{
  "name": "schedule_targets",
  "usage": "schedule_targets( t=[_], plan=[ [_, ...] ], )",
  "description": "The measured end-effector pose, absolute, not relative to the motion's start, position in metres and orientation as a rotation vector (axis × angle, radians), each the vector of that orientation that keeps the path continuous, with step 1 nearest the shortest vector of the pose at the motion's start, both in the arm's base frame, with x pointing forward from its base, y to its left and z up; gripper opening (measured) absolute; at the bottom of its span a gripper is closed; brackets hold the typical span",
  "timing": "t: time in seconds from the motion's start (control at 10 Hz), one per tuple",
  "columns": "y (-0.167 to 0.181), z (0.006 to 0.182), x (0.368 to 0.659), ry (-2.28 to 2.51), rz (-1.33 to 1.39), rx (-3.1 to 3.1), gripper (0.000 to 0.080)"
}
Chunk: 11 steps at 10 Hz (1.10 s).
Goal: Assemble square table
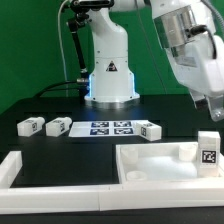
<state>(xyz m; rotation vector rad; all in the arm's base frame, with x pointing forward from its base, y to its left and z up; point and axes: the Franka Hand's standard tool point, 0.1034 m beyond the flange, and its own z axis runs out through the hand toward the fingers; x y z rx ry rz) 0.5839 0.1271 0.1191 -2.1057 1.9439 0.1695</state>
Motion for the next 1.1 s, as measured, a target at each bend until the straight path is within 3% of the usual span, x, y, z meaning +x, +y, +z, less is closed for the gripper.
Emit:
schedule_targets(
  t=[0.6, 0.8, 1.1],
  plan=[
    [0.127, 0.115, 0.58, 1.39, 0.064, -2.514, 0.0649],
    [0.122, 0.098, 0.561, 1.127, 0.02, -2.661, 0.0649],
    [0.121, 0.094, 0.548, 0.818, 0.03, -2.8, 0.0649]
  ],
)
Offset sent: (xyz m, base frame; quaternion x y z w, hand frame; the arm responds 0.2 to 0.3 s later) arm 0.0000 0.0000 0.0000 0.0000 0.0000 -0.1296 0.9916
